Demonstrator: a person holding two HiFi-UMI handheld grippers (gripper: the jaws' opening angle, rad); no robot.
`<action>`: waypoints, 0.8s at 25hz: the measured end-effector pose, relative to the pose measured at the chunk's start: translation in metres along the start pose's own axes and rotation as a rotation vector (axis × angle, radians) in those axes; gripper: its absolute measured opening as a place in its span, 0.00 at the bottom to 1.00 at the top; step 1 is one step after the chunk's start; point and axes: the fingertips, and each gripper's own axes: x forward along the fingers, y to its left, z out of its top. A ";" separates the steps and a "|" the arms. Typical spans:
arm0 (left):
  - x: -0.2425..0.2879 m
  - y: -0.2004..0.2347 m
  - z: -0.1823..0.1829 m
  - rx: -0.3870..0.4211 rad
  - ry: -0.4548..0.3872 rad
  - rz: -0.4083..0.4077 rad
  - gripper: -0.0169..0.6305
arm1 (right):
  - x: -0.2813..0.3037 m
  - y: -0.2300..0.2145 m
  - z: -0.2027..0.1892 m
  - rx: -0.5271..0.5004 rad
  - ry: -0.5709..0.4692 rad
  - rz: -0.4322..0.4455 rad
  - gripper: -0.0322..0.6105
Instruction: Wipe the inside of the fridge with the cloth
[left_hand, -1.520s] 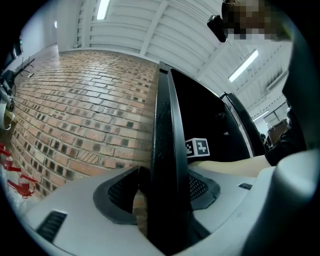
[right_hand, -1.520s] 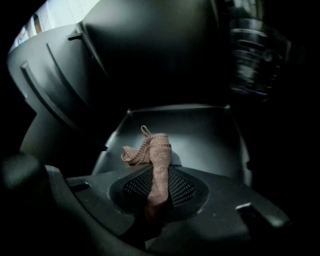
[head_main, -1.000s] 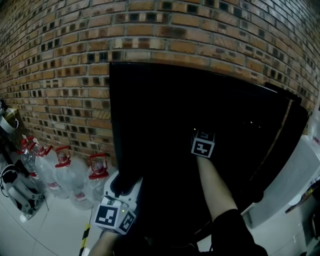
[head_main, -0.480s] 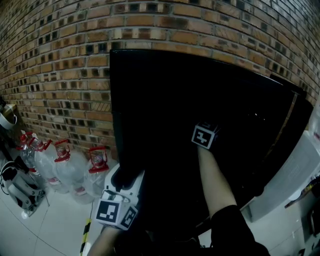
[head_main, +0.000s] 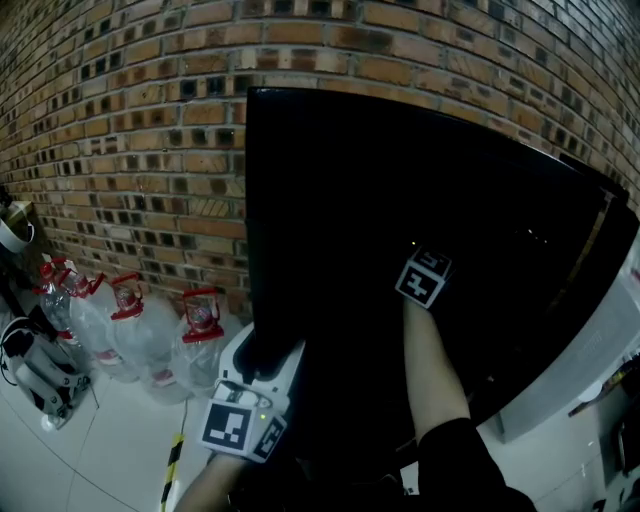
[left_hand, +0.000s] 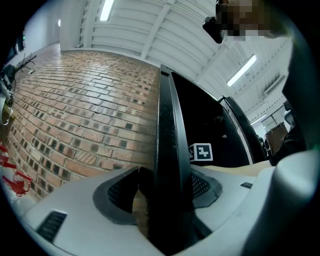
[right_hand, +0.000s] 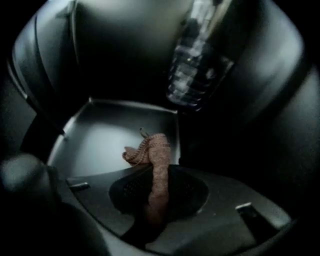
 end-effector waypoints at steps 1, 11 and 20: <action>0.000 0.001 0.000 -0.003 -0.004 0.002 0.43 | -0.005 0.004 -0.002 0.026 -0.013 0.041 0.17; 0.001 0.001 -0.005 0.002 0.001 -0.013 0.44 | -0.069 0.167 -0.046 0.113 0.064 0.622 0.17; 0.001 0.000 -0.001 0.016 0.010 -0.030 0.44 | -0.061 0.227 -0.057 0.035 0.044 0.692 0.17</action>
